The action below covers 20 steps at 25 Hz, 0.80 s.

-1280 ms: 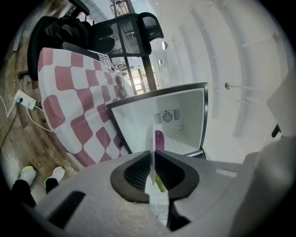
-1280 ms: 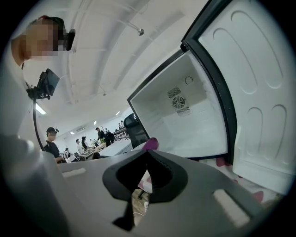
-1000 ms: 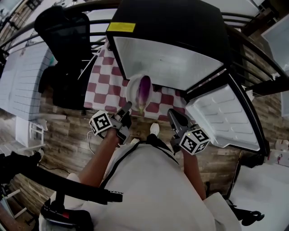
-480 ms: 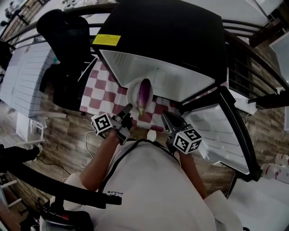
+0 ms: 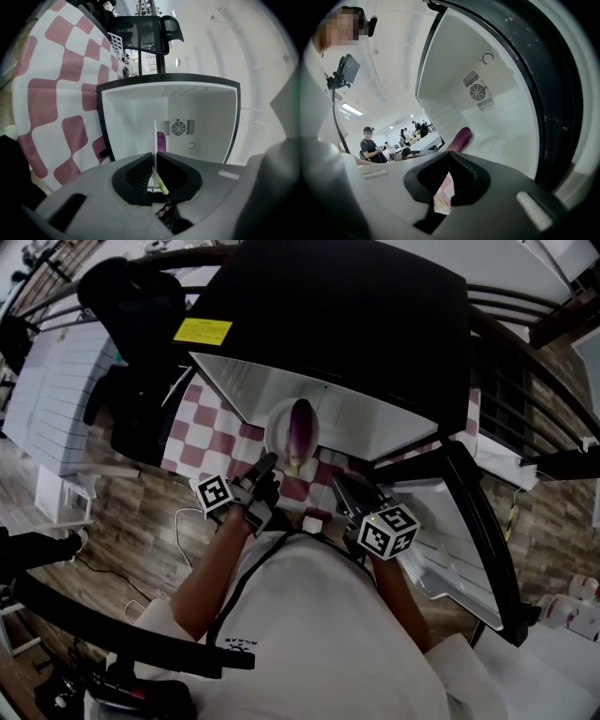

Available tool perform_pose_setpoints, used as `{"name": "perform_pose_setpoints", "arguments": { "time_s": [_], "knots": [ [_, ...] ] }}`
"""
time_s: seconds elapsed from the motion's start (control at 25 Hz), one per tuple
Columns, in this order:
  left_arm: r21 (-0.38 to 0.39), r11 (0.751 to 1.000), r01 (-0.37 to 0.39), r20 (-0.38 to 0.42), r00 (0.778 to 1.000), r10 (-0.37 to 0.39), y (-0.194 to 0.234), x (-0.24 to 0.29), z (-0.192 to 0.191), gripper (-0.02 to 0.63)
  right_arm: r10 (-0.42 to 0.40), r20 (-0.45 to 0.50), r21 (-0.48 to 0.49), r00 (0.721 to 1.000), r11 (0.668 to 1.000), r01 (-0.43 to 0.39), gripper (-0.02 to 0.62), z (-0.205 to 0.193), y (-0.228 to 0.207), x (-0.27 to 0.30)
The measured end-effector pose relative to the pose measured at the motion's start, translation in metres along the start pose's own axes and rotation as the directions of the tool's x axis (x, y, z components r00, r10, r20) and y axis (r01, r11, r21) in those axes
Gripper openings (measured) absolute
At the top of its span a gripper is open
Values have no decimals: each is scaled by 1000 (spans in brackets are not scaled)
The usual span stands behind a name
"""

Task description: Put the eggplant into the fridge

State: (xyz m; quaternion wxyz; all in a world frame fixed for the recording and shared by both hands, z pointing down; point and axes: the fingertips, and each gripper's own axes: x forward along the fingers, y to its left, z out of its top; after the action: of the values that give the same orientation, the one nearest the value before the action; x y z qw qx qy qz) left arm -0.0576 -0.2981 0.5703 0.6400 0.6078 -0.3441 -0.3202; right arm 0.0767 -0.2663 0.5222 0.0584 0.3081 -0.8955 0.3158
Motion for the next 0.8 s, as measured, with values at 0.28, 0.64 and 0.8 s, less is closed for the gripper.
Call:
{"name": "perform_pose_setpoints", "arguments": {
  "time_s": [0.28,0.64,0.8],
  "knots": [
    [28,1000,-1,-75,997,3,11,35,19,35,-18,-16,15,1000,1000,18,6,4,0,17],
    [56,998,-26,-180,983,35,42,85,43,35,-146,40,73,989,987,142,6,11,-6,32],
    [40,999,-24,-201,979,31,51,105,50,35,-210,53,98,976,974,205,6,9,-8,30]
  ]
}}
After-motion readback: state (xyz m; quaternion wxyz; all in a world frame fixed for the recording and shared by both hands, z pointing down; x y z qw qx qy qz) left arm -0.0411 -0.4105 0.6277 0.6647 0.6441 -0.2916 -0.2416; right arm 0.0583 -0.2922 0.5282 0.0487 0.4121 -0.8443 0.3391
